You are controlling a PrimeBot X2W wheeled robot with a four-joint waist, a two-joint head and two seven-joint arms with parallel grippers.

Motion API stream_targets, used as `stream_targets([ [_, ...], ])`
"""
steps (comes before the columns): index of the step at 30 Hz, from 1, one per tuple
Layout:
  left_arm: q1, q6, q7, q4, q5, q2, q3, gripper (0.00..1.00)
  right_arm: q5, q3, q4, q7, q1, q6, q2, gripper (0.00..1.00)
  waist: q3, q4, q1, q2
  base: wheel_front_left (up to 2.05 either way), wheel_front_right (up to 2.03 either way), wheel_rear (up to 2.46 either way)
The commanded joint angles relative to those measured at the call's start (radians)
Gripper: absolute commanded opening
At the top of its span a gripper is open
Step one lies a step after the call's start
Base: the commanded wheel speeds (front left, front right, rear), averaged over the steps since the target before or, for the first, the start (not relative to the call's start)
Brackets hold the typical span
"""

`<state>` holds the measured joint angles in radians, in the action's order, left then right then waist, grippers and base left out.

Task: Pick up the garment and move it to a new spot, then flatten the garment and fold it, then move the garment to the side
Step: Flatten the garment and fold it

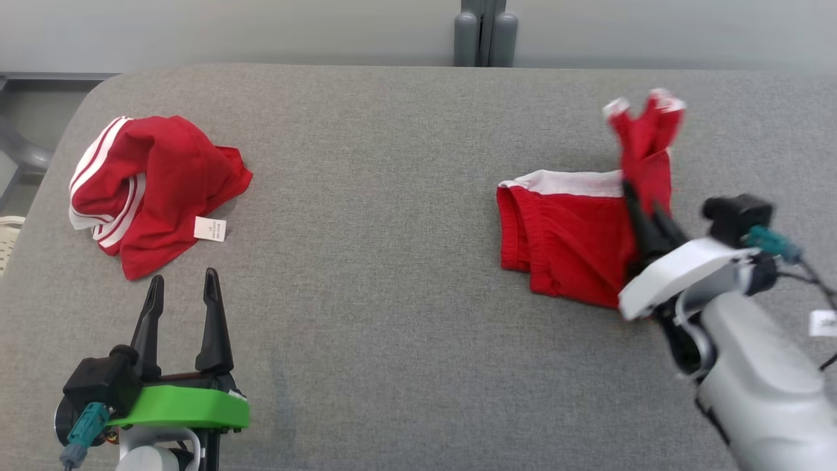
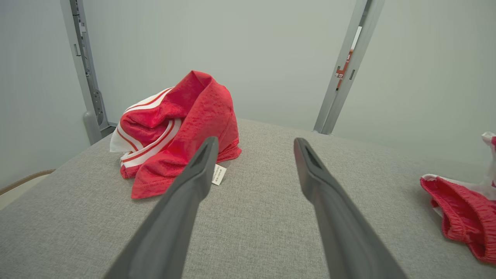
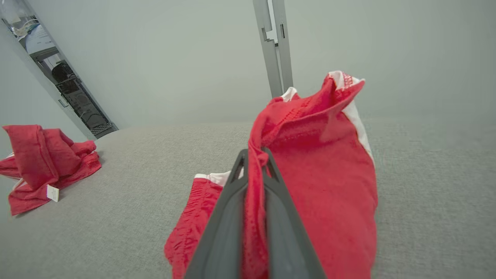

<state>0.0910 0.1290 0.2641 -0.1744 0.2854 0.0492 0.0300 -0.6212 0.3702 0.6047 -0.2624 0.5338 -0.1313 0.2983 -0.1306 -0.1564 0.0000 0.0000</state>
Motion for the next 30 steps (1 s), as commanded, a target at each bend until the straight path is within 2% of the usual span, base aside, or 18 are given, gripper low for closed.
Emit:
stream_targets([
  [1, -0.021, 0.002, 0.000, 0.001, 0.003, 0.003, -0.001, 1.00, 0.007, 0.032, -0.012, -0.003, -0.024, 0.001, -0.008, 0.00, 0.000, -0.006, 0.0000, 0.0000, 0.00, 0.00, 0.00],
  [5, -0.013, 0.002, 0.000, -0.001, 0.017, 0.003, -0.015, 1.00, 0.012, 0.104, -0.003, -0.003, -0.051, 0.001, -0.044, 0.00, -0.011, -0.025, 0.0000, 0.0000, 0.00, 0.00, 0.00],
  [8, -0.004, 0.002, 0.000, -0.003, 0.025, 0.003, -0.021, 1.00, -0.010, 0.117, 0.016, -0.003, -0.065, 0.001, -0.072, 0.00, -0.020, -0.037, 0.0000, 0.0000, 0.00, 0.00, 0.00],
  [9, 0.000, 0.003, 0.000, -0.005, 0.028, 0.003, -0.024, 1.00, -0.017, 0.126, 0.014, -0.003, -0.071, 0.001, -0.080, 0.39, -0.023, -0.040, 0.0000, 0.0000, 0.00, 0.00, 0.00],
  [10, 0.003, 0.003, 0.000, -0.006, 0.030, 0.003, -0.025, 1.00, -0.025, 0.134, 0.009, -0.003, -0.078, 0.001, -0.086, 1.00, -0.025, -0.043, 0.0000, 0.0000, 0.00, 0.00, 0.00],
  [15, 0.002, 0.003, 0.000, -0.010, 0.031, 0.003, -0.021, 1.00, -0.018, 0.105, -0.061, -0.003, -0.082, 0.001, -0.061, 1.00, -0.029, -0.039, 0.0000, 0.0000, 0.00, 0.00, 0.00],
  [21, 0.002, 0.003, 0.000, -0.014, 0.024, 0.003, -0.021, 1.00, 0.035, -0.080, -0.187, -0.003, -0.124, 0.001, -0.013, 1.00, -0.021, -0.028, 0.0000, 0.0000, 0.00, 0.00, 0.00],
  [25, 0.012, 0.003, 0.000, -0.014, 0.026, 0.003, -0.035, 1.00, 0.097, -0.199, -0.166, -0.003, -0.130, 0.001, 0.005, 1.00, -0.028, -0.034, 0.0000, 0.0000, 0.00, 0.00, 0.00],
  [29, 0.028, 0.003, 0.000, -0.013, 0.031, 0.003, -0.051, 1.00, 0.145, -0.263, -0.074, -0.003, -0.078, 0.001, 0.011, 1.00, -0.048, -0.046, 0.0000, 0.0000, 0.00, 0.00, 0.00],
  [30, 0.031, 0.003, 0.000, -0.013, 0.032, 0.003, -0.055, 1.00, 0.156, -0.267, -0.049, -0.003, -0.057, 0.001, 0.007, 0.27, -0.054, -0.050, 0.0000, 0.0000, 0.00, 0.00, 0.00],
])
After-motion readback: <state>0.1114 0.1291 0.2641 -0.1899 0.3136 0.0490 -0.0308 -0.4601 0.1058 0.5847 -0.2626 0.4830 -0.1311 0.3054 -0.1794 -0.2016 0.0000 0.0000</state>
